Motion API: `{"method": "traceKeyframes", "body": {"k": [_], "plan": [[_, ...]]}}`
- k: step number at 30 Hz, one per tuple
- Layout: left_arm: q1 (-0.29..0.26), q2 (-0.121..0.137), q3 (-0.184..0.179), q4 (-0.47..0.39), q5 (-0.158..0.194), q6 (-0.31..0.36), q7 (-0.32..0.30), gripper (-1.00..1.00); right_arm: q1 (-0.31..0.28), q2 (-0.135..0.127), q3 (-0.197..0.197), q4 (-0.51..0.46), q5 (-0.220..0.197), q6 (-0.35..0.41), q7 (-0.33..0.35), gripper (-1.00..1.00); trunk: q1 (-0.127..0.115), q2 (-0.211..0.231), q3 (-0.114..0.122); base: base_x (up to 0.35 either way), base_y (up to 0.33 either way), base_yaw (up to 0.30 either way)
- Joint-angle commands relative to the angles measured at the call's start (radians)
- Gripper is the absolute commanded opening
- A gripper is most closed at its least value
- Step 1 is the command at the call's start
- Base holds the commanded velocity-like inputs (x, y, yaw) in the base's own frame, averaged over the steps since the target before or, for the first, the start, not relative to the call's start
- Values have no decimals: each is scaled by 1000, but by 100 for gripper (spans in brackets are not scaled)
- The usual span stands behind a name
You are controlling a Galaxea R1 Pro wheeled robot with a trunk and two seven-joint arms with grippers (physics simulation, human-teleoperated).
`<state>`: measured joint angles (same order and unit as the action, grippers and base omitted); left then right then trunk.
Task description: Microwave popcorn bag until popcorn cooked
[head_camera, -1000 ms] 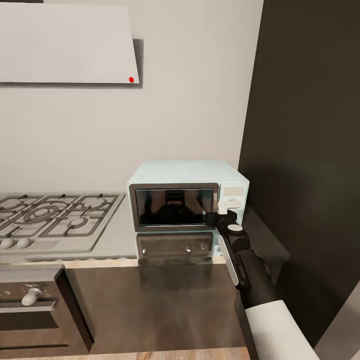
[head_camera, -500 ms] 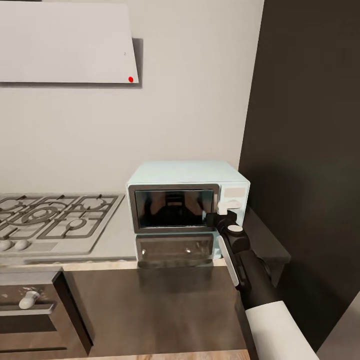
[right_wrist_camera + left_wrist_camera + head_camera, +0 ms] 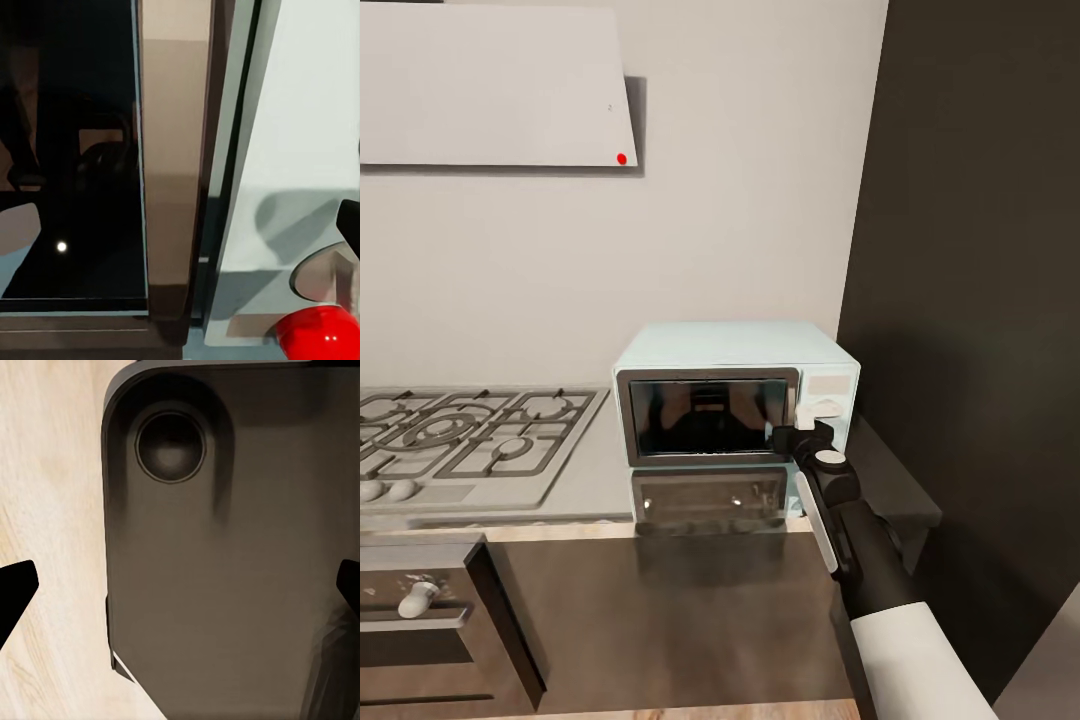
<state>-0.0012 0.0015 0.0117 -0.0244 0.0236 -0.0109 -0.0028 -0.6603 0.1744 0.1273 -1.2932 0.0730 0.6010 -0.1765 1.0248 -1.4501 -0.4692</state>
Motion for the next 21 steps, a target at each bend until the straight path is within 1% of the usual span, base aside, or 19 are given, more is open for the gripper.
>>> {"method": "traceKeyframes", "body": {"k": [1, 21], "plan": [[0, 0, 0, 0, 2, -1, 0, 100, -5, 0, 2, 0, 10, 8, -2, -100, 0, 0, -1, 0, 0, 0], [0, 0, 1, 0, 2, -3, 0, 100, -1, 0, 9, -6, 13, 23, -5, -100, 0, 0, -1, 0, 0, 0]]}}
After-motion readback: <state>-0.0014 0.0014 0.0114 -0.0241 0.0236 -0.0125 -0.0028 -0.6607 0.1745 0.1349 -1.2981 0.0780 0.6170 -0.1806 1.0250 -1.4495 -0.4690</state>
